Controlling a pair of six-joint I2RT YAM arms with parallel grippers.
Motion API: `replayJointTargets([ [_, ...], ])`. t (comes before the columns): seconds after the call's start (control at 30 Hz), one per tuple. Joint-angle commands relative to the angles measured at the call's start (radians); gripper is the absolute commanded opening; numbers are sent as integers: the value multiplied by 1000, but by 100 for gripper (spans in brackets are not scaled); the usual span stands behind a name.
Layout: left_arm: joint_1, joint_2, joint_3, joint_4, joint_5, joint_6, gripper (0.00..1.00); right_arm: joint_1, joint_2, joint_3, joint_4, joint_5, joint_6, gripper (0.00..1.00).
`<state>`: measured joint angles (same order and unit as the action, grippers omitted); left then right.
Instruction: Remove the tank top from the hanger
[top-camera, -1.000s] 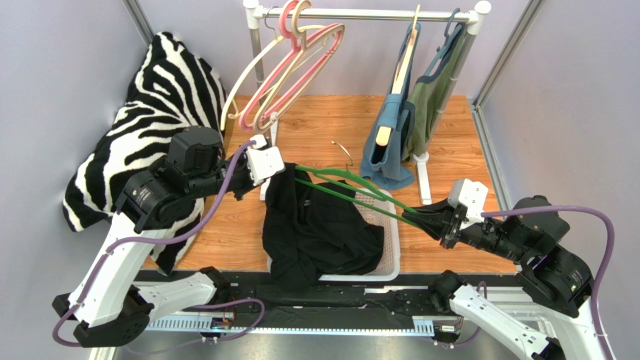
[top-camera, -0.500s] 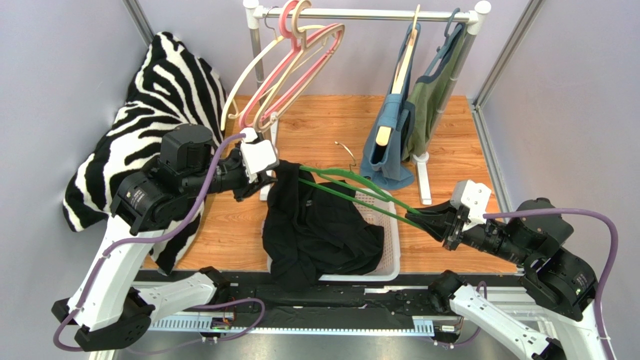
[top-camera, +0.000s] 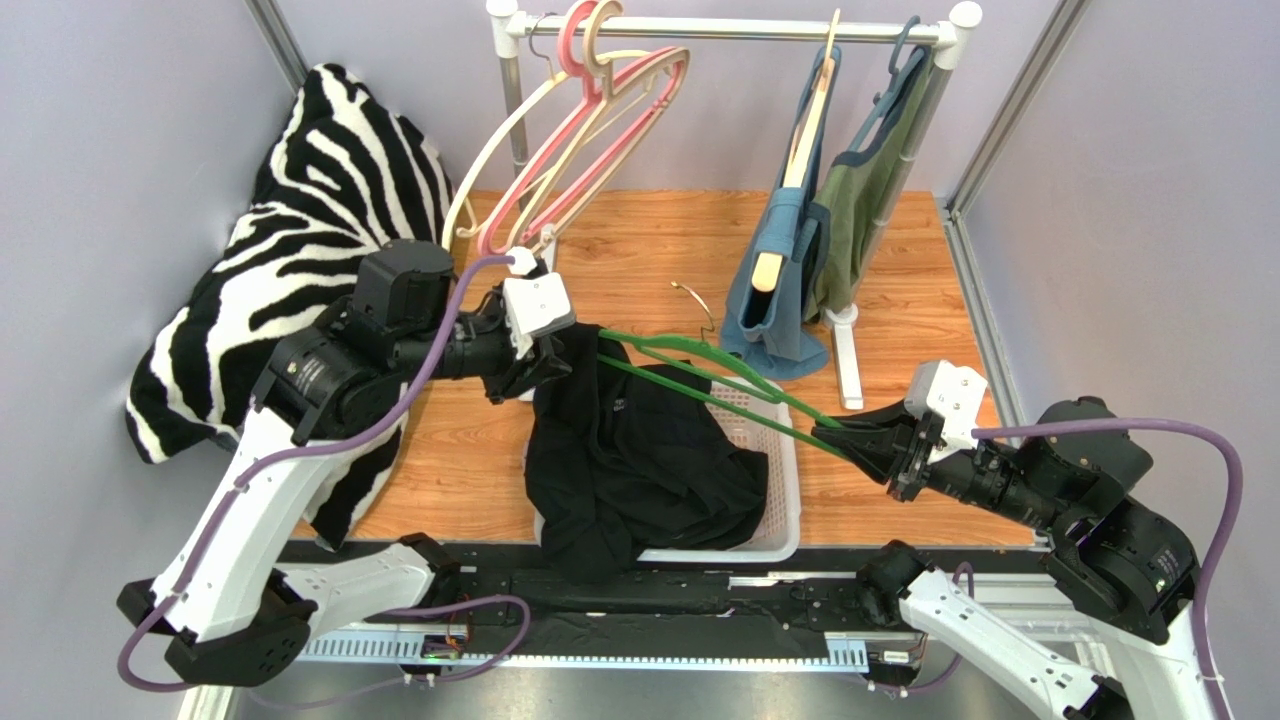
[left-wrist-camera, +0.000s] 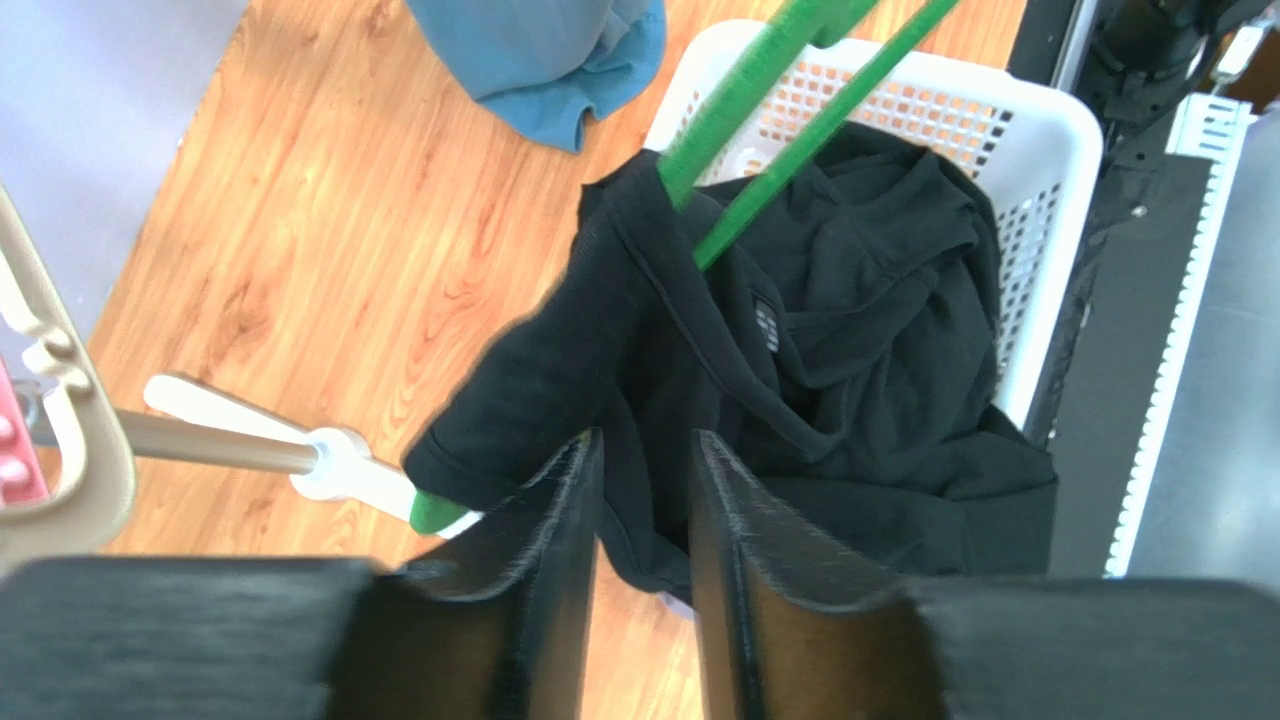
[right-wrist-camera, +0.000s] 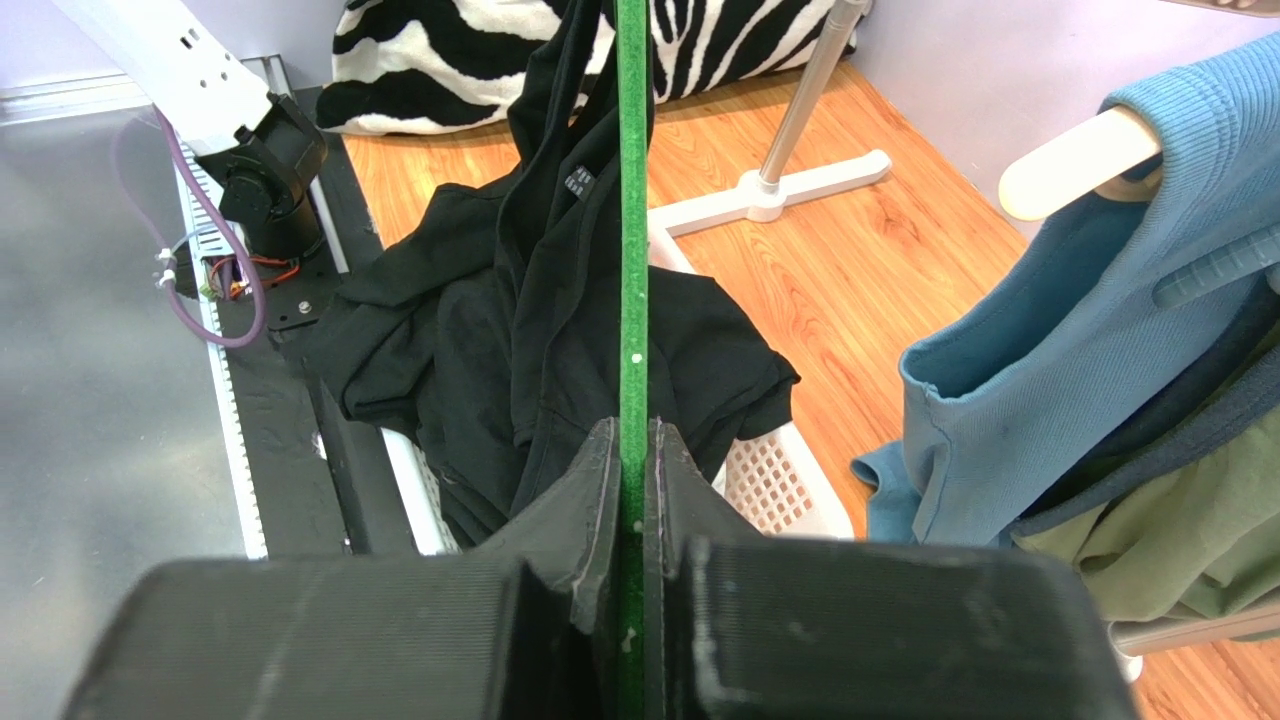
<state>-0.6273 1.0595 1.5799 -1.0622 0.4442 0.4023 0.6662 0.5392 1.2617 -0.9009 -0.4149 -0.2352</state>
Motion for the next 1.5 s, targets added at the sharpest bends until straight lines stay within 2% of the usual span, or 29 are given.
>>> replayJointTargets([
  [0.0, 3, 26, 63, 38, 19, -28, 29, 0, -5, 21, 68, -12, 14, 0],
  [0.03, 3, 27, 71, 42, 16, -28, 19, 0, -7, 19, 66, -13, 14, 0],
  [0.1, 3, 30, 77, 47, 4, -30, 10, 0, -8, 15, 65, -13, 14, 0],
  [0.13, 3, 30, 78, 45, -1, -28, 1, 0, -7, 15, 63, -13, 14, 0],
  [0.17, 5, 28, 78, 47, -4, -28, 0, -2, -7, 15, 62, -15, 14, 0],
  [0.57, 61, -39, 68, 87, -168, -60, 0, 0, -25, 41, -16, 21, 7, 0],
  [0.63, 70, -56, 36, 71, -124, -72, 0, 0, -34, 44, -21, 28, 8, 0],
  [0.7, 78, -76, -35, 62, -21, -89, 0, 0, -39, 45, -21, 31, 8, 0],
  [0.87, 106, -118, -159, 62, 19, -123, 0, 0, -30, 76, -44, 38, 4, 0],
  [0.93, 106, -133, -208, 62, 92, -134, 39, 0, -31, 76, -38, 30, 8, 0],
  [1.0, 106, -132, -233, 62, 181, -149, 87, 0, -30, 73, -26, 27, 11, 0],
  [1.1, 106, -112, -235, 76, 186, -160, 95, 0, -18, 74, -20, 11, 22, 0],
  [1.33, 104, -49, -227, 114, 124, -151, 97, 0, -19, 73, -4, -9, 36, 0],
  [1.4, 103, -43, -241, 120, 102, -149, 93, 0, -19, 82, -7, -9, 34, 0],
  [1.47, 103, -39, -251, 125, 96, -149, 77, 0, -18, 90, -12, -7, 31, 0],
])
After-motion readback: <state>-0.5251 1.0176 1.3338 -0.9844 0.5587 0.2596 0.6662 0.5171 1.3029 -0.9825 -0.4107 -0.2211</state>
